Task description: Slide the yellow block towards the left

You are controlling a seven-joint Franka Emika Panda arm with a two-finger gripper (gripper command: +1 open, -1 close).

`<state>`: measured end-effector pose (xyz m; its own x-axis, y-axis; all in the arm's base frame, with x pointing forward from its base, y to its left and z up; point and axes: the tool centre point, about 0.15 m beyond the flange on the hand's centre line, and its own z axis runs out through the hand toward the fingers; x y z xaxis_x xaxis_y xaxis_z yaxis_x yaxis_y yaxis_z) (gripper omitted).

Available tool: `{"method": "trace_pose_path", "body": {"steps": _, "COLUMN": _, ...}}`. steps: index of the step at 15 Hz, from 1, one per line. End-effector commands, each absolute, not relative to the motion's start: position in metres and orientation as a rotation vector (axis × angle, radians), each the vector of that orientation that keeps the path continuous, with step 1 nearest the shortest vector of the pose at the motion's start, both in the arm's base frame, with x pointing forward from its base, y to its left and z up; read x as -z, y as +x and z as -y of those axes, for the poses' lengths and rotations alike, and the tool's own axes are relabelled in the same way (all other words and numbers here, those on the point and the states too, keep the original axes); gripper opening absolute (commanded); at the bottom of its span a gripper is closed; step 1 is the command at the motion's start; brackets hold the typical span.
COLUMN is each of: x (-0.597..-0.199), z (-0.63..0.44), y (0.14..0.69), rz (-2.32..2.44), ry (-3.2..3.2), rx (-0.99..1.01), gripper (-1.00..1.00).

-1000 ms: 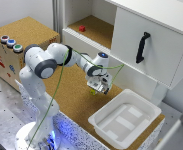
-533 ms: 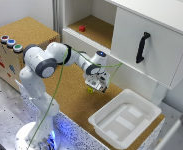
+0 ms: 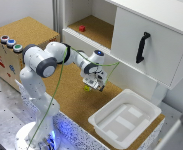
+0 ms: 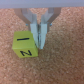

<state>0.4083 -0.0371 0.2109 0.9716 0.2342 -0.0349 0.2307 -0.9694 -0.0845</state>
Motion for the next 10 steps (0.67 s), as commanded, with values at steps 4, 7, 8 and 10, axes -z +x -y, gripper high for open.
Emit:
{"method": "trace_pose_path", "body": {"steps": 4, "x": -0.219, "z": -0.002, "y": 0.403, "rz": 0.376, "ry": -3.046, "rx": -0.114, "gripper": -1.0}}
{"method": "trace_pose_path", "body": {"steps": 7, "x": -0.226, "z": -0.004, "y": 0.398, "rz": 0.345, "ry": -3.051, "rx": -0.116, "gripper": -1.0}}
{"method": "trace_pose_path", "body": {"steps": 8, "x": -0.229, "z": -0.003, "y": 0.395, "rz": 0.334, "ry": -3.055, "rx": -0.122, "gripper": -1.0}}
{"method": "trace_pose_path", "body": {"steps": 10, "x": -0.237, "z": -0.001, "y": 0.39, "rz": 0.316, "ry": -3.058, "rx": -0.147, "gripper": -1.0}}
